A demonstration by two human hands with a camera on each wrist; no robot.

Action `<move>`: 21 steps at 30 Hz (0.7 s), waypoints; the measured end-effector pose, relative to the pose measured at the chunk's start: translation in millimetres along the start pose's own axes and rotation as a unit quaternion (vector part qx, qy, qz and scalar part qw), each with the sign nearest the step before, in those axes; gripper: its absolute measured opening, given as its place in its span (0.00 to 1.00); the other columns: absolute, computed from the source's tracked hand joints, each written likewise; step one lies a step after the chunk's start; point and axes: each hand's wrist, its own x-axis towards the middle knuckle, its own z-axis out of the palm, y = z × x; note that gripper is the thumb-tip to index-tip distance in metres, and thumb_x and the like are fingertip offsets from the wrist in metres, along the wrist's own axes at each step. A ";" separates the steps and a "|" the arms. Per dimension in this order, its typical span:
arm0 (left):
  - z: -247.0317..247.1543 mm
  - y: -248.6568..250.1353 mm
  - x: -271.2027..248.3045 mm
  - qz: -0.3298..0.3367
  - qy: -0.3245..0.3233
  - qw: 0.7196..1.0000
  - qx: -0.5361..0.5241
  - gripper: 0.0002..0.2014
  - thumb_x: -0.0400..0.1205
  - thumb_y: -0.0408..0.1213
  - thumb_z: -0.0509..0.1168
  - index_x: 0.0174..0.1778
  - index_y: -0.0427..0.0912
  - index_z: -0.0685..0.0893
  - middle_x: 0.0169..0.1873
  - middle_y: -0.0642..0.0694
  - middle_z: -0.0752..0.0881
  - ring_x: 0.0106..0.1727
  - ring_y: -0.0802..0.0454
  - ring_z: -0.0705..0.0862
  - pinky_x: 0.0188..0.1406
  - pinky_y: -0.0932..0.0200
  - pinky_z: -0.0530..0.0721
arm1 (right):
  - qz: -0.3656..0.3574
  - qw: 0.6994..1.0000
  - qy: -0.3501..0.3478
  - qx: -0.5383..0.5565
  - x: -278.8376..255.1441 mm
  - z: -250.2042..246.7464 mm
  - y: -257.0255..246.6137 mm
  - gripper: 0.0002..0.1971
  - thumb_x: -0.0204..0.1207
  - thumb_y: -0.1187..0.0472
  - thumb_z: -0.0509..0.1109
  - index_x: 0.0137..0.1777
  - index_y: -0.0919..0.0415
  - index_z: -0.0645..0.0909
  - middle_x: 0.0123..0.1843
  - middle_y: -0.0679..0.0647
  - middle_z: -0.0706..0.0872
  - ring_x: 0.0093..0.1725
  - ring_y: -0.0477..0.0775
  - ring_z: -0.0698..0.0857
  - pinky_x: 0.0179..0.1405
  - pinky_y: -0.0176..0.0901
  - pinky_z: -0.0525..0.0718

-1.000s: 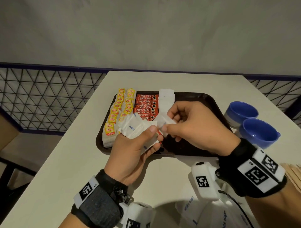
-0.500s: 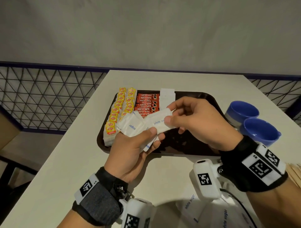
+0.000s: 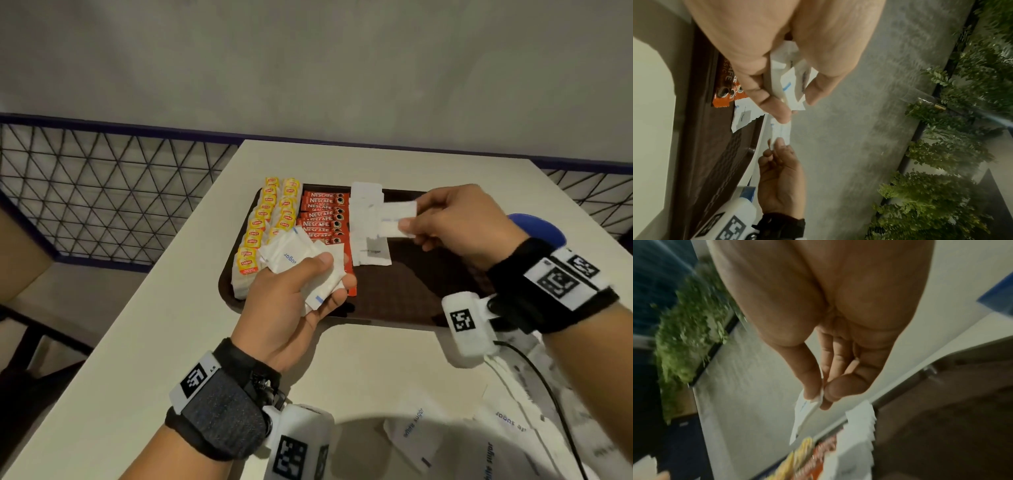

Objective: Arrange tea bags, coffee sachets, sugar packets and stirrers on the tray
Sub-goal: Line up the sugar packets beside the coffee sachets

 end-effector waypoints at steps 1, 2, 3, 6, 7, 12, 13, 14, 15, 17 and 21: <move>0.3 0.5 -0.5 -0.001 0.000 1.000 -0.001 0.12 0.85 0.27 0.68 0.64 0.35 0.84 0.46 0.35 0.91 0.43 0.39 0.92 0.36 0.57 0.88 | 0.009 0.999 -0.026 -0.017 4.4 3.4 2.5 0.10 0.74 0.67 0.84 0.52 0.64 0.90 0.40 0.62 0.94 0.34 0.55 0.91 0.39 0.47 0.89; 0.7 1.3 -0.8 -0.001 0.000 1.000 -0.002 0.12 0.85 0.27 0.68 0.65 0.36 0.84 0.47 0.35 0.91 0.44 0.39 0.92 0.37 0.56 0.88 | 0.018 0.998 -0.054 -0.031 7.1 7.7 4.6 0.10 0.74 0.67 0.84 0.53 0.63 0.90 0.42 0.62 0.94 0.34 0.53 0.91 0.39 0.45 0.89; 0.8 2.0 -1.2 -0.001 0.001 1.000 -0.002 0.12 0.85 0.28 0.67 0.65 0.36 0.84 0.47 0.35 0.92 0.44 0.39 0.92 0.37 0.56 0.88 | 0.027 0.995 -0.080 -0.044 8.6 12.0 6.1 0.10 0.74 0.68 0.83 0.54 0.63 0.89 0.43 0.62 0.94 0.35 0.53 0.91 0.39 0.45 0.90; -0.3 2.5 -1.4 -0.003 0.003 1.000 0.001 0.12 0.85 0.29 0.68 0.64 0.37 0.84 0.48 0.36 0.93 0.46 0.38 0.92 0.40 0.54 0.88 | 0.048 0.988 -0.130 -0.073 8.4 23.2 7.1 0.12 0.75 0.71 0.81 0.56 0.65 0.88 0.45 0.66 0.94 0.33 0.54 0.91 0.39 0.45 0.93; -0.2 2.4 -1.6 -0.004 0.004 1.000 0.002 0.12 0.85 0.29 0.68 0.64 0.37 0.84 0.48 0.35 0.93 0.46 0.38 0.92 0.40 0.54 0.88 | 0.054 0.986 -0.141 -0.076 8.2 25.0 6.7 0.12 0.75 0.72 0.81 0.57 0.66 0.87 0.47 0.68 0.94 0.32 0.54 0.90 0.38 0.45 0.93; 0.2 1.5 -1.5 -0.011 0.003 1.000 0.002 0.11 0.85 0.30 0.68 0.64 0.37 0.84 0.47 0.36 0.93 0.47 0.37 0.92 0.40 0.54 0.88 | 0.075 0.977 -0.161 -0.116 8.1 28.4 0.8 0.19 0.74 0.74 0.82 0.60 0.66 0.80 0.44 0.72 0.93 0.31 0.60 0.91 0.34 0.51 0.94; 0.1 1.3 -1.4 -0.012 0.003 1.000 0.001 0.11 0.85 0.30 0.68 0.64 0.37 0.84 0.47 0.36 0.93 0.47 0.37 0.92 0.40 0.54 0.88 | 0.076 0.974 -0.164 -0.134 7.6 29.4 -0.6 0.19 0.73 0.74 0.82 0.59 0.67 0.79 0.43 0.72 0.93 0.31 0.62 0.91 0.33 0.52 0.94; -0.1 1.2 -1.2 -0.013 0.005 1.000 -0.001 0.12 0.85 0.30 0.68 0.64 0.37 0.84 0.47 0.36 0.93 0.47 0.37 0.93 0.39 0.54 0.88 | 0.075 0.972 -0.168 -0.149 7.4 30.7 -1.5 0.18 0.73 0.74 0.82 0.57 0.69 0.78 0.42 0.72 0.93 0.30 0.62 0.91 0.32 0.52 0.94; -0.2 1.3 -0.8 -0.014 0.004 1.000 -0.003 0.13 0.85 0.30 0.68 0.66 0.37 0.83 0.48 0.36 0.93 0.47 0.37 0.93 0.39 0.54 0.89 | 0.073 0.969 -0.172 -0.162 7.2 32.0 -2.2 0.17 0.73 0.75 0.82 0.54 0.70 0.77 0.43 0.73 0.92 0.30 0.62 0.90 0.31 0.52 0.94; -0.2 1.5 0.1 -0.014 0.002 1.000 -0.008 0.15 0.85 0.30 0.68 0.69 0.37 0.82 0.49 0.35 0.92 0.47 0.37 0.93 0.37 0.55 0.89 | 0.066 0.963 -0.177 -0.192 7.1 33.2 -3.6 0.15 0.73 0.73 0.82 0.50 0.66 0.78 0.44 0.74 0.92 0.30 0.61 0.90 0.32 0.51 0.94; -2.3 0.9 2.0 -0.022 -0.005 0.999 -0.024 0.15 0.86 0.28 0.66 0.68 0.38 0.82 0.50 0.35 0.93 0.49 0.35 0.93 0.36 0.56 0.90 | 0.060 0.962 -0.152 -0.218 7.5 26.1 -9.3 0.14 0.75 0.63 0.84 0.52 0.70 0.84 0.45 0.69 0.93 0.31 0.57 0.90 0.35 0.48 0.94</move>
